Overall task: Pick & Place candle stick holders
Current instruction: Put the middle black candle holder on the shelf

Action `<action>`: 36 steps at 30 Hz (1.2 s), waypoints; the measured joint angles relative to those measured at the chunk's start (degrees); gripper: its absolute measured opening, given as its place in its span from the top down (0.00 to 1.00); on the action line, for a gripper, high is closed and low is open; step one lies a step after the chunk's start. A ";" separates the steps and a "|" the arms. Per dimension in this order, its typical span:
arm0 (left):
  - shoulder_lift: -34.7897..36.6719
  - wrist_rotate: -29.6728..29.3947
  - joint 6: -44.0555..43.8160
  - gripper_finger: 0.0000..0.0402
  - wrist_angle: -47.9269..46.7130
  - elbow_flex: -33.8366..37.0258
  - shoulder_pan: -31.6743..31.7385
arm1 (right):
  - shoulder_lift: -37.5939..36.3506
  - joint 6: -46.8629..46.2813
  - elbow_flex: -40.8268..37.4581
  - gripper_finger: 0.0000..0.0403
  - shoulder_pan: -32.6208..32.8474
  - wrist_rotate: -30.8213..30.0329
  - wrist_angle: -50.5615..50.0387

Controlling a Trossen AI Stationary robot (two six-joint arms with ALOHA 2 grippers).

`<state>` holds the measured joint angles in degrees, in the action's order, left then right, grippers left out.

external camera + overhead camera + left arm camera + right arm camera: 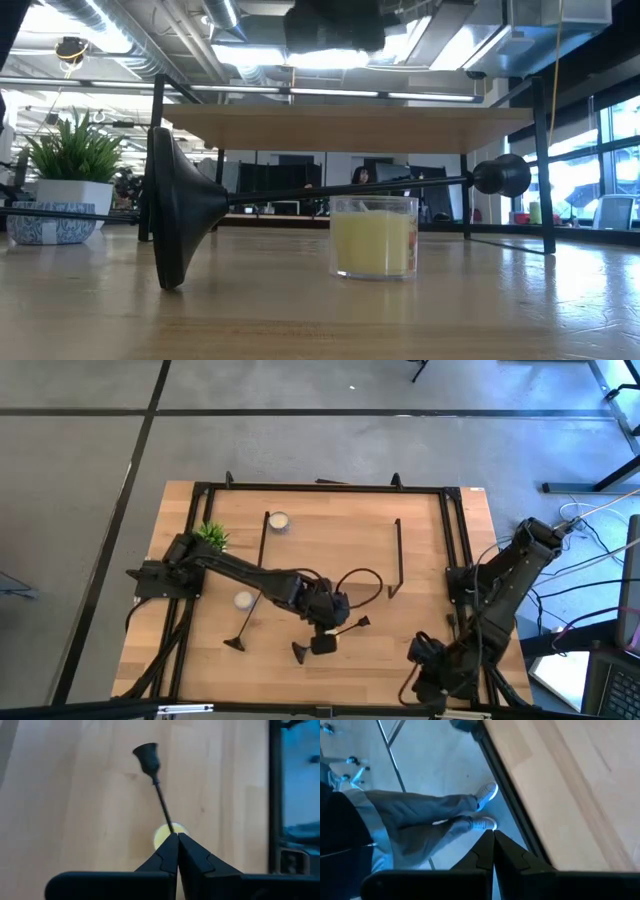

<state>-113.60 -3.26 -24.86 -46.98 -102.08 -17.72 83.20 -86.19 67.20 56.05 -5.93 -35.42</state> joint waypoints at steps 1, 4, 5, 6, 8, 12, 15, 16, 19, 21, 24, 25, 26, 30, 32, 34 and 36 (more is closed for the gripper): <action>-0.43 -0.59 -0.41 0.99 0.75 0.00 -0.30 | 0.00 -0.10 0.00 0.98 0.64 -0.32 0.04; -1.27 0.14 -2.31 0.99 2.34 0.00 -1.30 | 0.00 0.44 0.00 0.98 2.09 -2.50 -0.06; -1.69 0.96 -2.90 0.99 2.76 0.00 -1.65 | 0.00 1.10 0.00 0.98 2.50 -3.35 -0.22; -2.16 2.35 -3.05 0.98 3.18 0.00 -1.97 | 0.00 1.63 0.00 0.98 2.79 -4.00 -0.54; -3.11 4.62 -3.86 0.95 3.10 0.00 -2.62 | 0.00 2.73 0.00 0.98 3.33 -5.51 -0.78; -3.78 4.70 -7.61 0.86 1.06 0.00 -4.02 | 0.00 3.60 0.00 0.98 4.33 -8.88 -1.66; -3.78 3.17 -10.57 0.79 -0.43 0.00 -4.91 | 0.00 3.84 0.00 0.98 4.80 -11.07 -1.90; -3.78 3.12 -11.28 0.77 -0.63 0.00 -5.08 | 0.00 4.13 0.00 0.98 4.83 -11.84 -1.86; -3.78 3.14 -13.04 0.72 -0.87 0.00 -5.50 | 0.00 4.45 0.00 0.98 4.86 -12.60 -1.68; -3.91 2.98 -13.60 0.70 -0.83 -0.02 -5.91 | -0.02 4.64 0.00 0.98 4.86 -12.70 -1.68; -5.15 3.19 -14.29 0.68 -1.68 -0.11 -6.86 | -0.02 5.22 0.00 0.98 4.86 -13.64 -1.68; -5.74 3.22 -14.38 0.67 -2.17 -0.11 -7.14 | -0.02 5.31 0.00 0.98 4.86 -13.88 -1.68; -6.22 3.08 -14.43 0.67 -2.38 -0.11 -7.58 | -0.02 5.67 0.00 0.98 4.86 -14.00 -1.64; -8.16 -1.40 -13.65 0.67 -5.47 -0.07 -9.38 | -0.02 5.91 0.00 0.98 4.86 -14.02 -1.62; -8.57 -4.78 -13.63 0.67 -6.92 -0.07 -10.16 | -0.02 6.08 0.00 0.98 4.86 -14.14 -1.61; -9.01 -6.84 -13.86 0.67 -7.58 -0.09 -10.69 | -0.02 6.10 0.00 0.98 4.86 -14.21 -1.64; -9.79 -7.16 -13.85 0.67 -7.65 -0.07 -10.85 | -0.02 6.21 0.00 0.98 4.86 -14.21 -1.62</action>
<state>-123.39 -10.42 -38.71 -54.63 -102.15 -28.58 83.18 -79.98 67.20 60.90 -20.14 -37.04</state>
